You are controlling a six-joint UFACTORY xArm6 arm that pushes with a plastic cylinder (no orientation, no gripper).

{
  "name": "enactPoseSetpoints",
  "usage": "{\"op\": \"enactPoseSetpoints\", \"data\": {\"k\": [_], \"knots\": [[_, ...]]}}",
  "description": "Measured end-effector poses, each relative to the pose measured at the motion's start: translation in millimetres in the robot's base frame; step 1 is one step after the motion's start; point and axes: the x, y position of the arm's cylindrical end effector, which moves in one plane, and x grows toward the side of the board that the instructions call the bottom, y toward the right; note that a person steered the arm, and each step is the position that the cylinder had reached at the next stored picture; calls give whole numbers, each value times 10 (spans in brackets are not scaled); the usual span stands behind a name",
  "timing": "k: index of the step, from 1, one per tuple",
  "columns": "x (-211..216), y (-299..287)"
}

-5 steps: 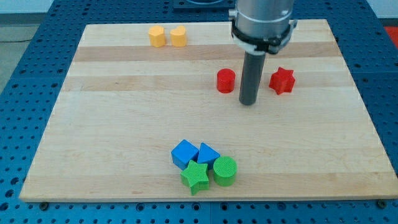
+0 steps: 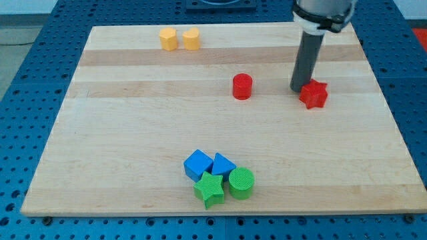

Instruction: Push the red star towards the bottom right corner

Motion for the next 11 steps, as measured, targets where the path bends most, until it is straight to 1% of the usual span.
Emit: {"op": "enactPoseSetpoints", "data": {"k": [1, 4, 5, 7, 9, 11], "knots": [[52, 85], [25, 463], [80, 466], [307, 466], [708, 466], [755, 680]]}}
